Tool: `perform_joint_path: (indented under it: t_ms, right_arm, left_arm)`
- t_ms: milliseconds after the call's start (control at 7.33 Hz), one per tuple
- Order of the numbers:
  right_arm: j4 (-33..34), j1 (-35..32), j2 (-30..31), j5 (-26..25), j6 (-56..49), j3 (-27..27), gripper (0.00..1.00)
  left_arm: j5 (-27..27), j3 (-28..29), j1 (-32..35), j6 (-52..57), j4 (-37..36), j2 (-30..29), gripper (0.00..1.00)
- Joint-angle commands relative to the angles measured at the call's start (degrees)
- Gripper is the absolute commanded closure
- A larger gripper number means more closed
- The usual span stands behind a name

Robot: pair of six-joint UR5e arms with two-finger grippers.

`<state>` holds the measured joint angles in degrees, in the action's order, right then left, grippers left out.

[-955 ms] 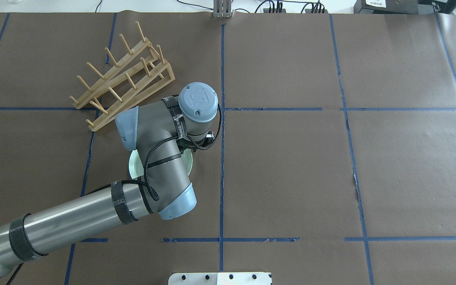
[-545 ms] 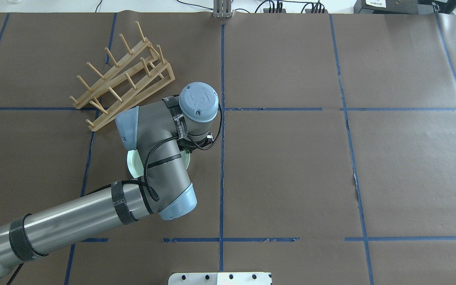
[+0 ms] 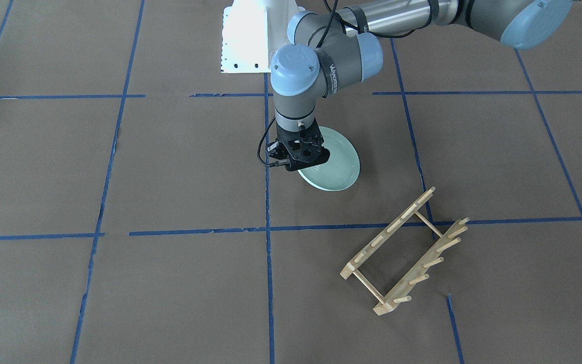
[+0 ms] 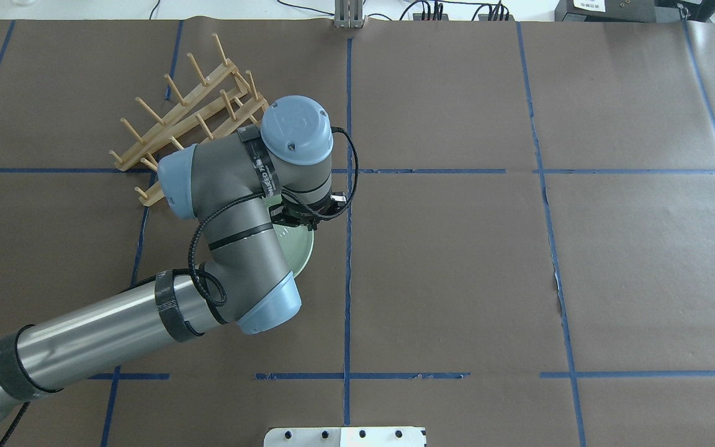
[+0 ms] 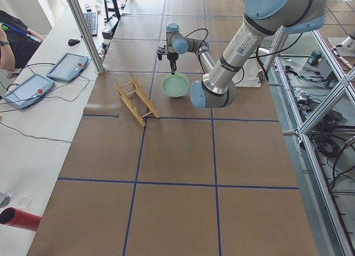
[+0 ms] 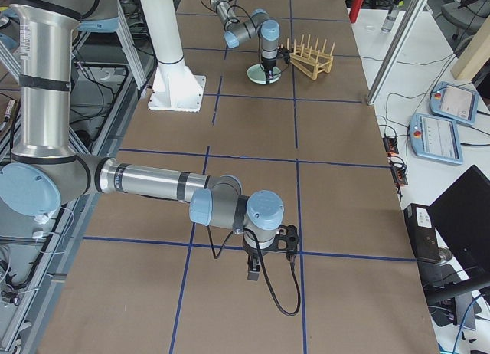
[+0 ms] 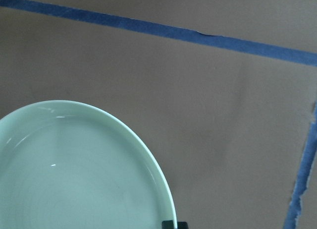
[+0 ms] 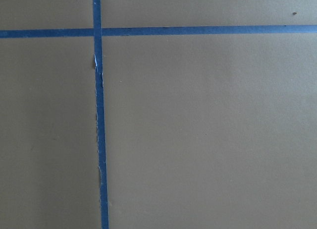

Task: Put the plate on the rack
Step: 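Lift the plate with the left gripper and tilt it upright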

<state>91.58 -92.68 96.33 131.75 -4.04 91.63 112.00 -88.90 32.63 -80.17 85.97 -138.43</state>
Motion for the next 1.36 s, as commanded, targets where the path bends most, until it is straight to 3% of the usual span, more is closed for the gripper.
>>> perform_joint_path:
  t_ms: [0,273,682,1091,1227]
  right_arm:
    - [0.0,-0.04,0.0,0.0,0.0,0.04,0.0]
    - [0.0,0.05,0.0,0.0,0.0,-0.05,0.0]
    - [0.0,0.05,0.0,0.0,0.0,0.04,0.0]
    - [0.0,0.05,0.0,0.0,0.0,-0.05,0.0]
    - [0.0,-0.04,0.0,0.0,0.0,-0.05,0.0]
  left_arm:
    - [6.89,-7.67,4.97,-3.05,8.44,0.09,1.0]
    - [11.29,-7.6,11.28,-12.68,26.37,0.62,1.0]
    - [12.01,-6.64,22.61,-25.7,49.9,5.25,1.0]
    - [10.96,3.7,28.27,-35.13,77.43,10.0,1.0]
    - [7.22,6.87,28.54,-36.97,84.82,12.2,1.0]
